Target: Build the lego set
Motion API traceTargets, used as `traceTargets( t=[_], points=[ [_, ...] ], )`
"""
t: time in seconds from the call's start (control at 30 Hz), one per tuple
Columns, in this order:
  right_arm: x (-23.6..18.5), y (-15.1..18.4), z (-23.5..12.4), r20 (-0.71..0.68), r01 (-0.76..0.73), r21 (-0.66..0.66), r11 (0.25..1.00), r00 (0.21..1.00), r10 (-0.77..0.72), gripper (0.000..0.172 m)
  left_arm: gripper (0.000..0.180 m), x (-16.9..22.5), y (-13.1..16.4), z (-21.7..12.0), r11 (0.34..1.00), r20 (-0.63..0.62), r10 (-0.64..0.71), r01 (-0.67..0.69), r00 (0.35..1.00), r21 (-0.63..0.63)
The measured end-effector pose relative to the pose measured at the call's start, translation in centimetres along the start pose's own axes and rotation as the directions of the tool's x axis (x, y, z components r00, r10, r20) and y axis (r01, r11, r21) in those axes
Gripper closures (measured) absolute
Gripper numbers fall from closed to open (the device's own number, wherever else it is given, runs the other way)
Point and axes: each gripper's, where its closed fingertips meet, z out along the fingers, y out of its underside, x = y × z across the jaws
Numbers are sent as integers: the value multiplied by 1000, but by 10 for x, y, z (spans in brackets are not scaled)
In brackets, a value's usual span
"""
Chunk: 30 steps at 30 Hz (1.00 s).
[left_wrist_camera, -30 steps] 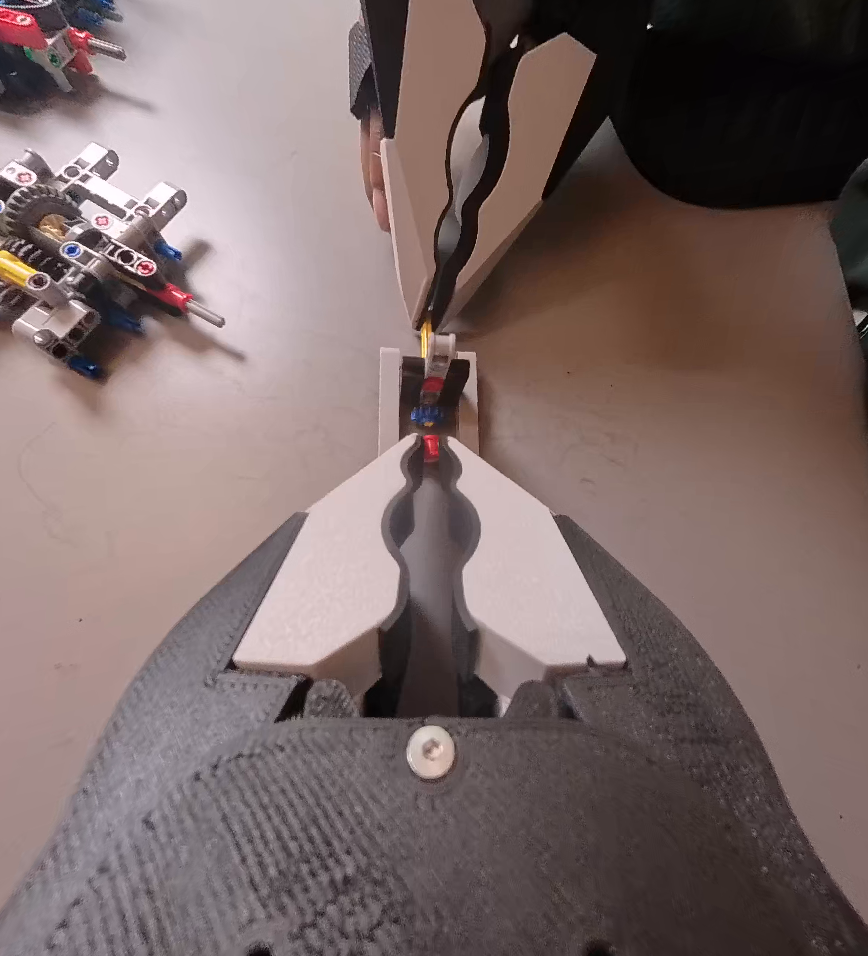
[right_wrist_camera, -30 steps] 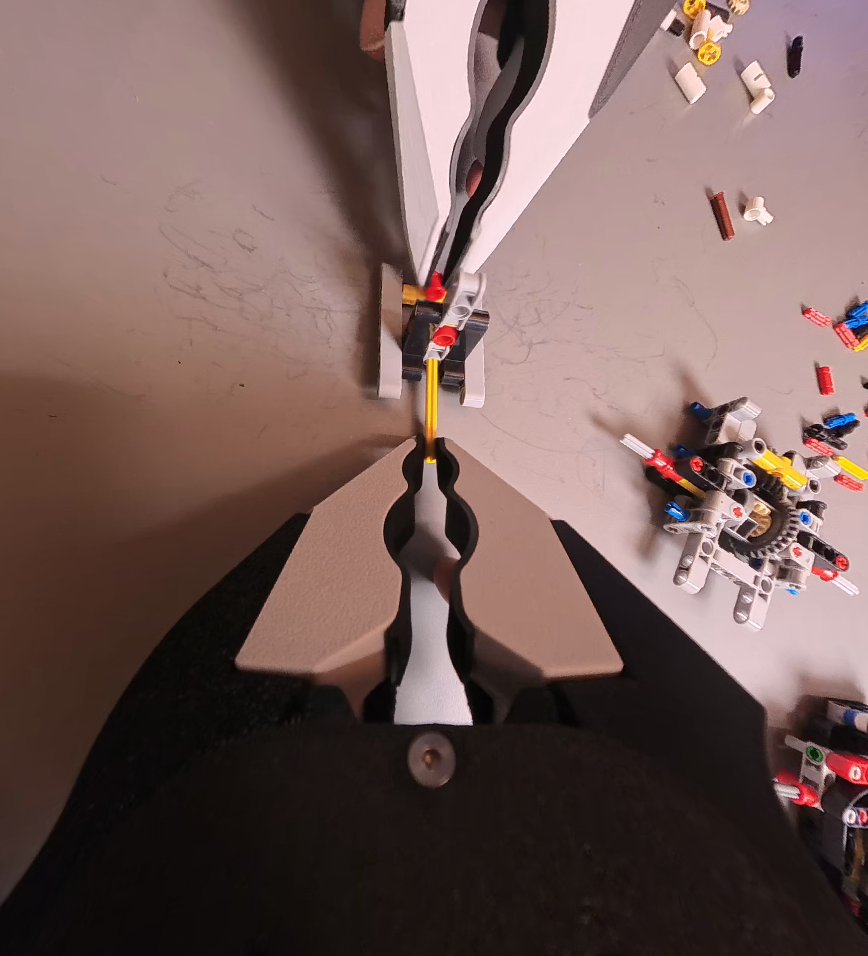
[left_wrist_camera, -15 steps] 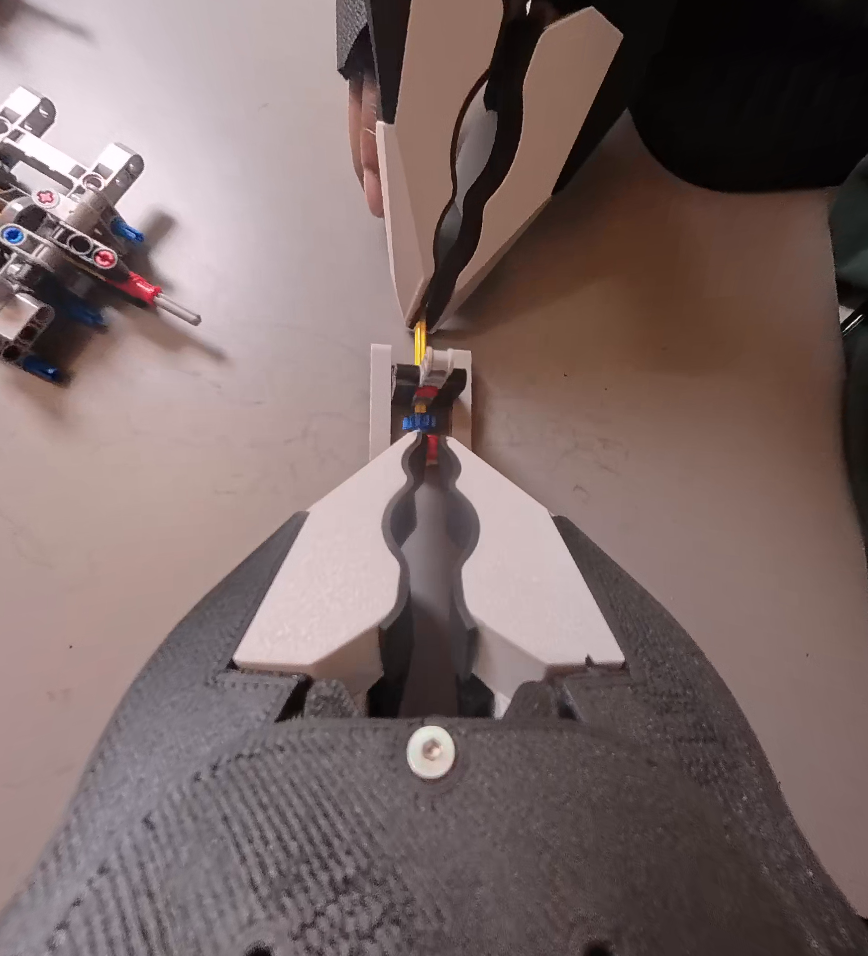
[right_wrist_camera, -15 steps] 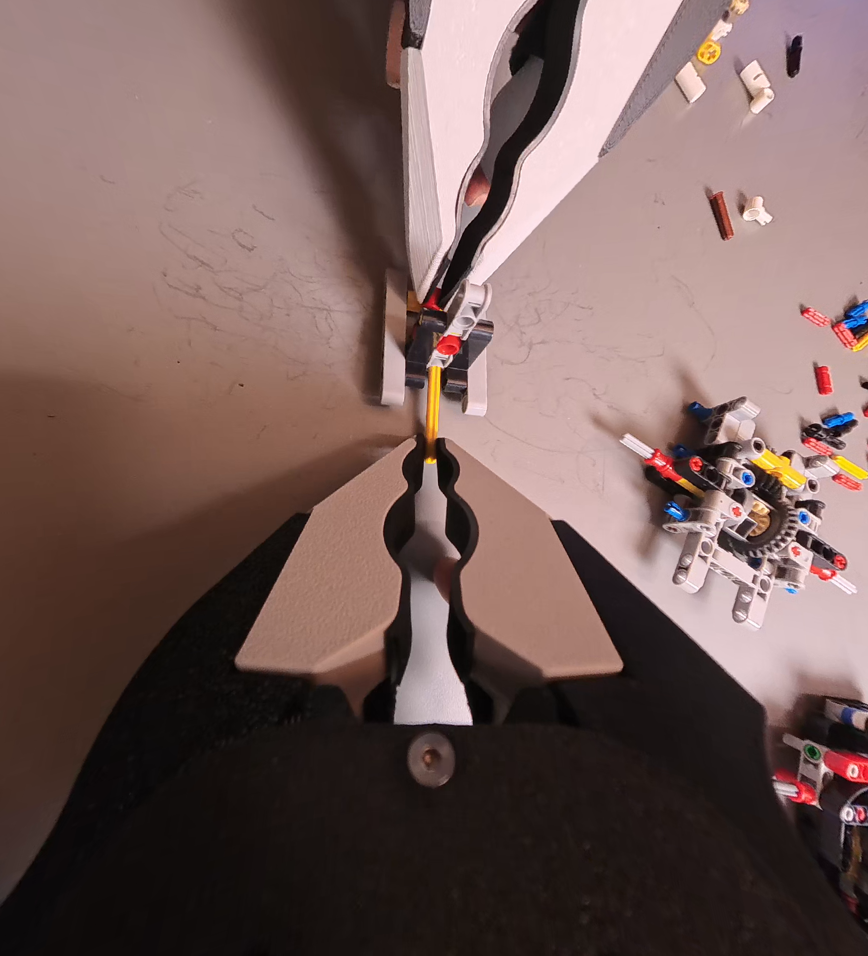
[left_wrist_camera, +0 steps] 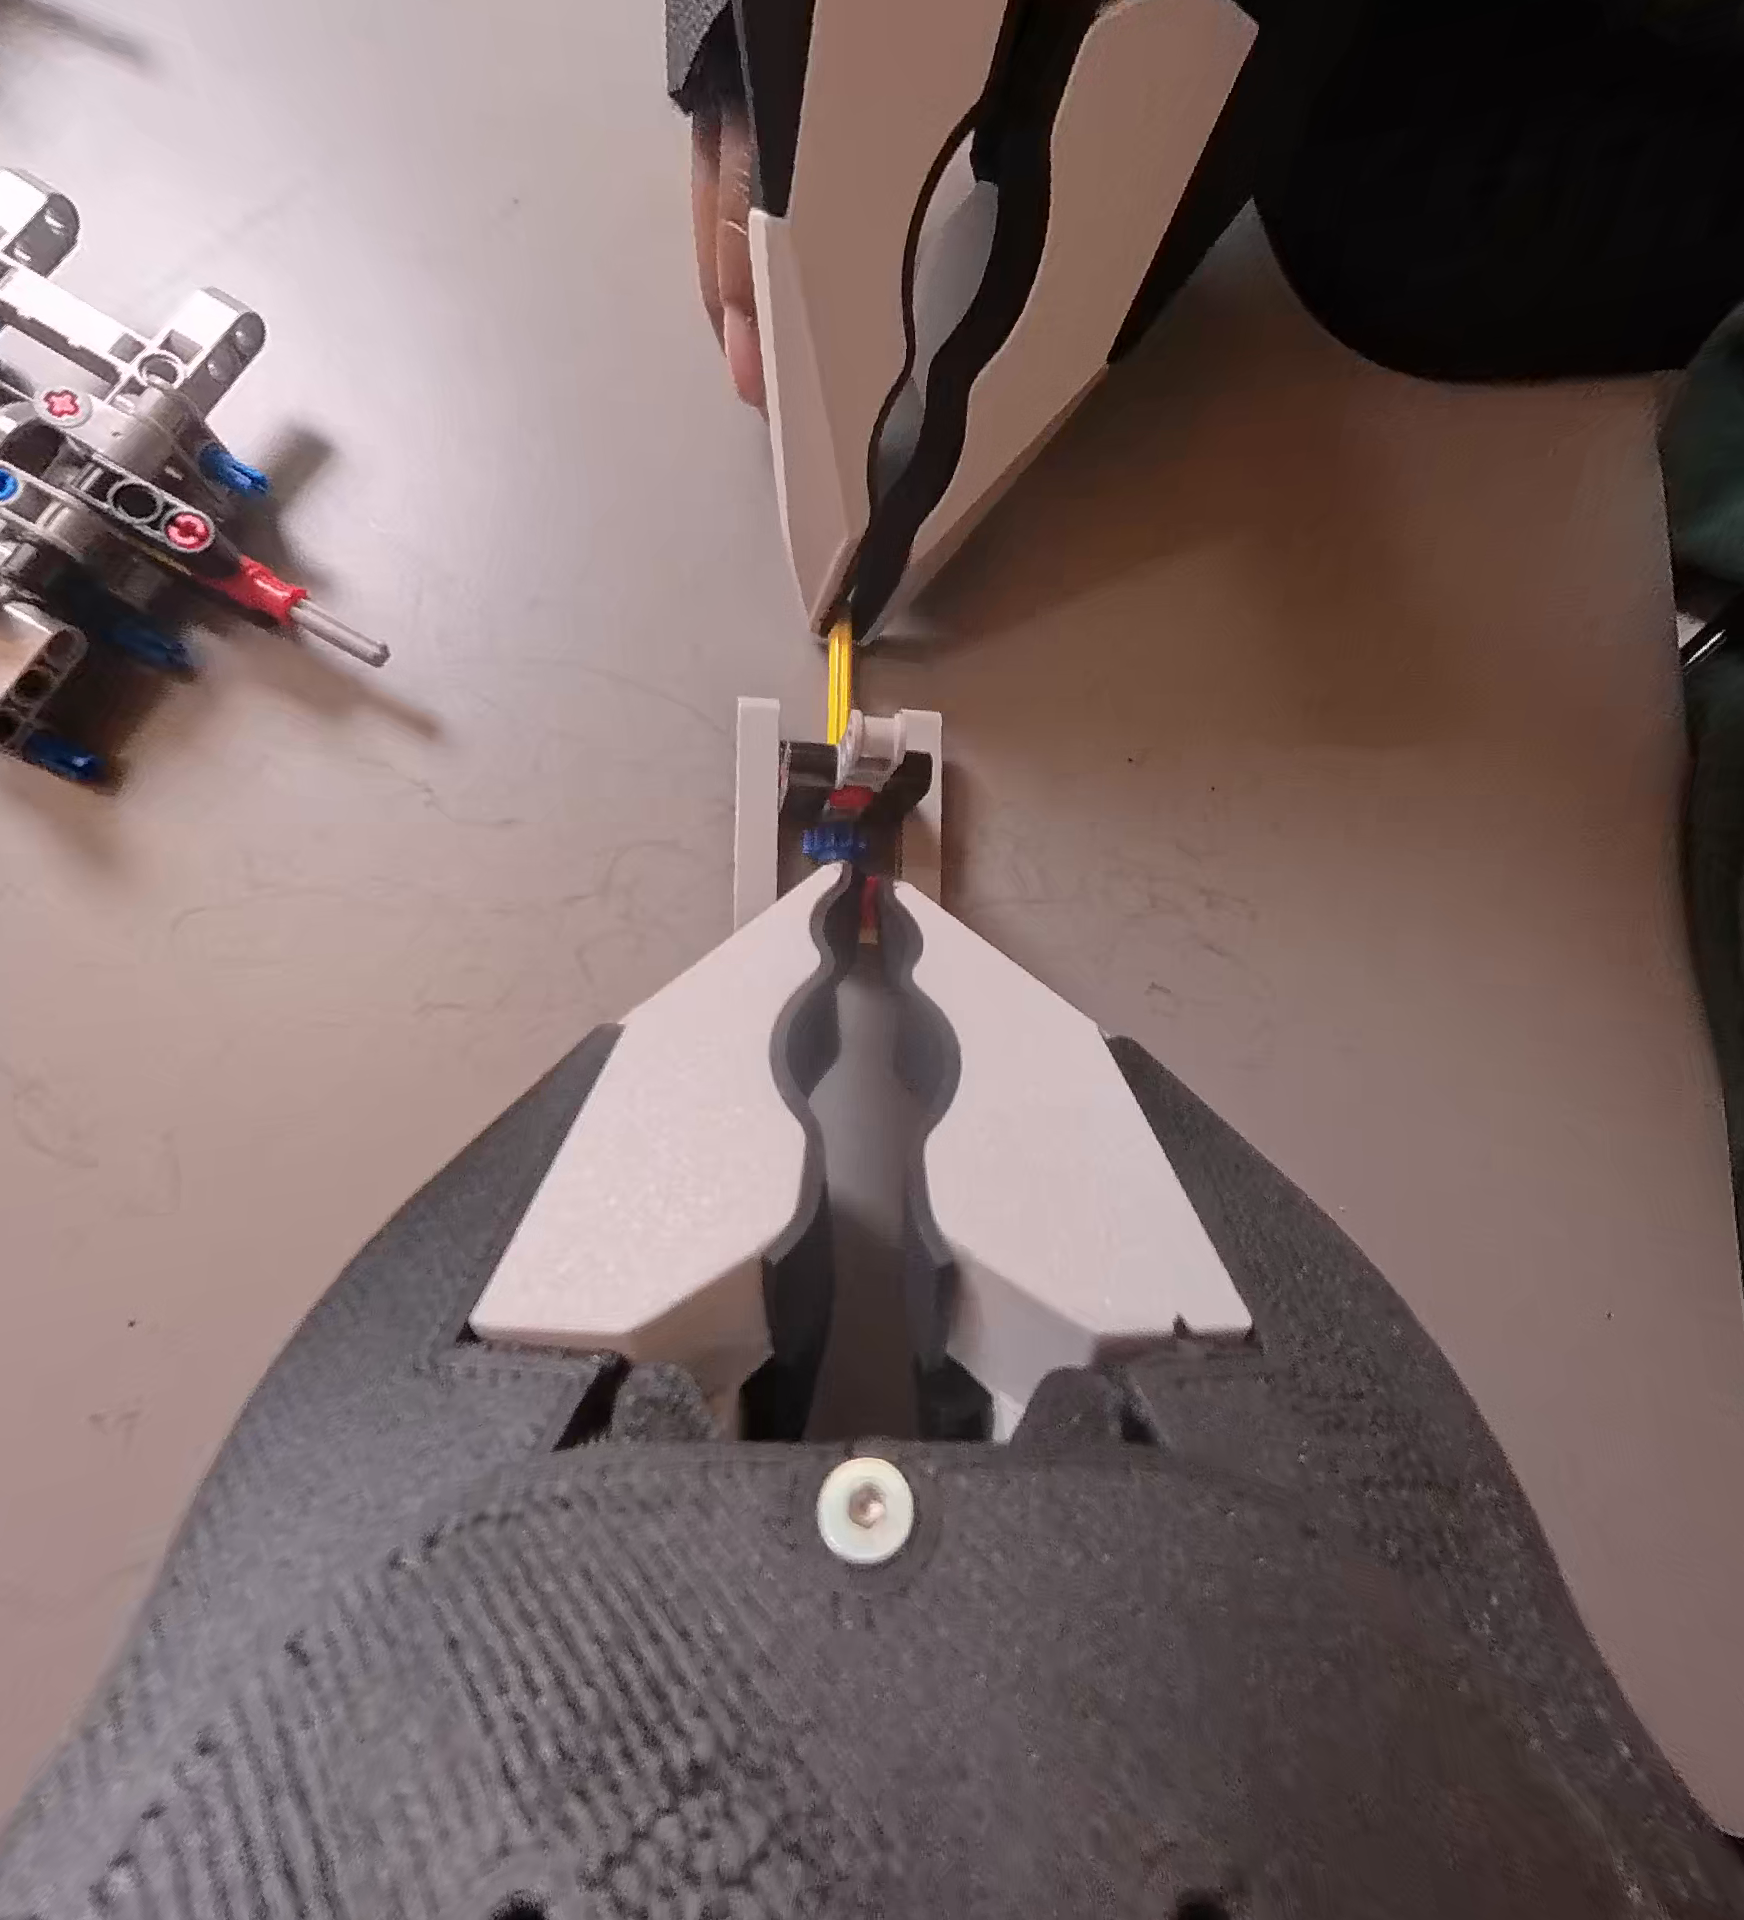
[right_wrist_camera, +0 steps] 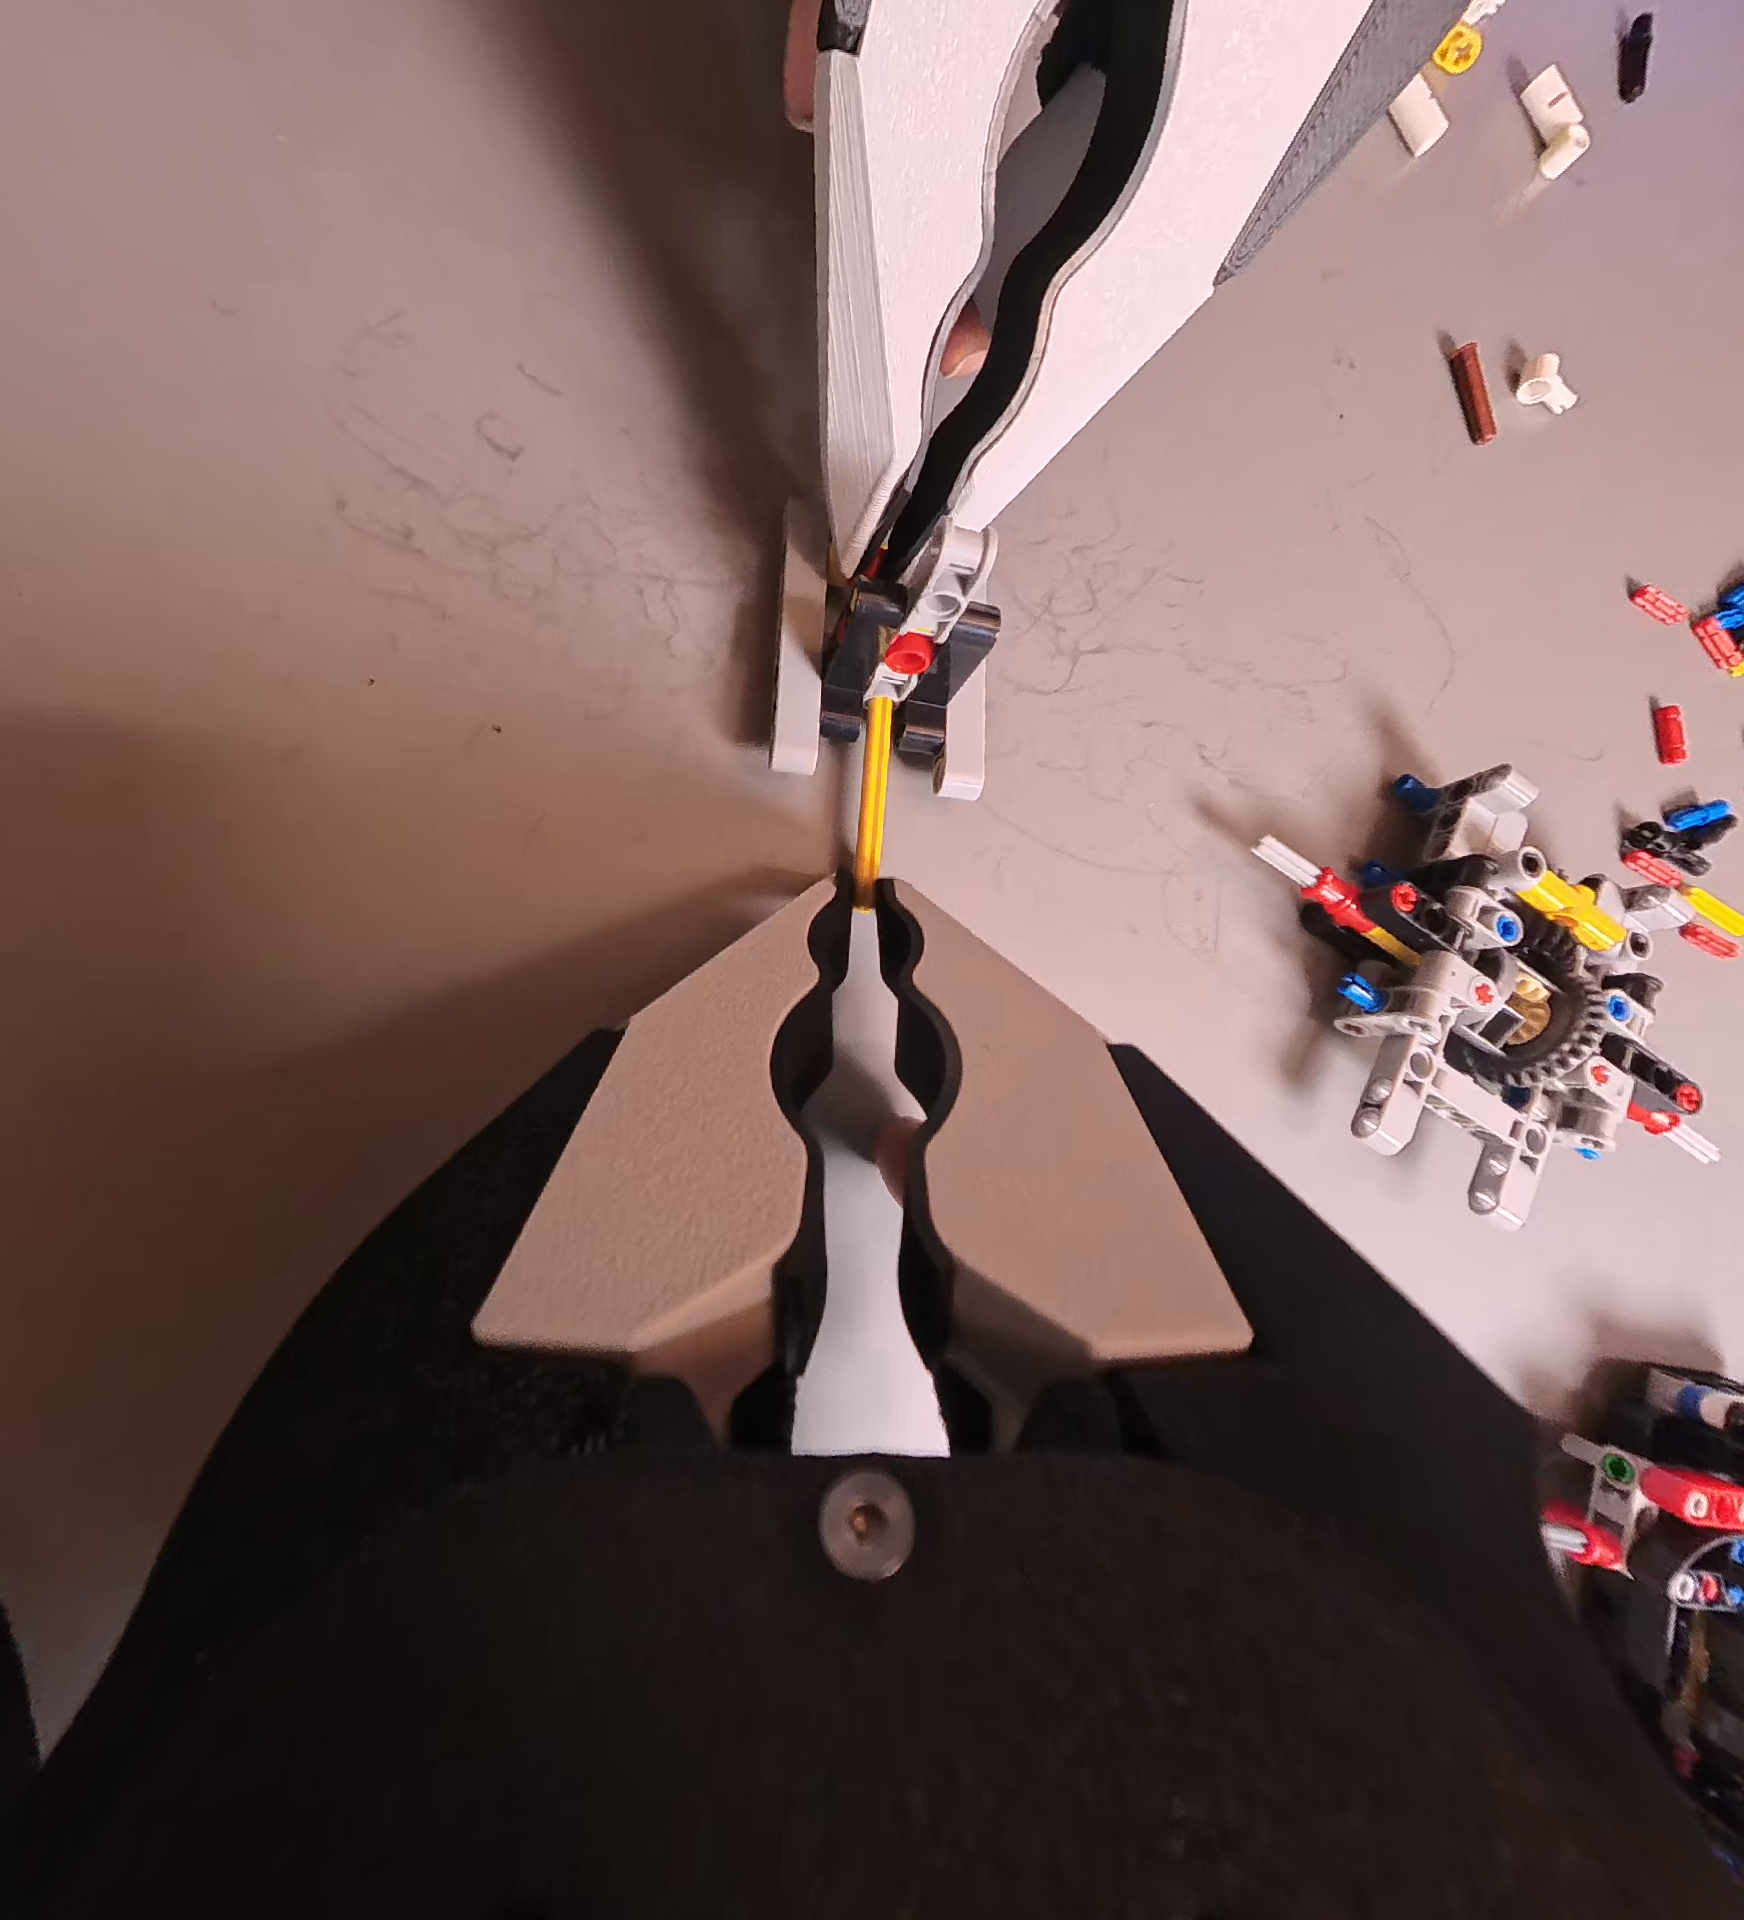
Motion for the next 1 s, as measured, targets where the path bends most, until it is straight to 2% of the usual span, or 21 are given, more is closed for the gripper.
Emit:
traceTargets(
  t=[0.17,0.4,1.0],
  points=[
    [0,1,-1,-2,0,-6,1000,1000,0,169,178,0,-1,1,1000,3,2,-2,1000,-4],
    [0,2,-1,3,-8,0,1000,1000,8,169,178,-4,-4,1,998,22,-19,18,1000,67],
    [-1,2,-2,10,-2,9,1000,1000,2,169,177,-11,-8,2,992,68,54,-62,996,113]
  ],
)
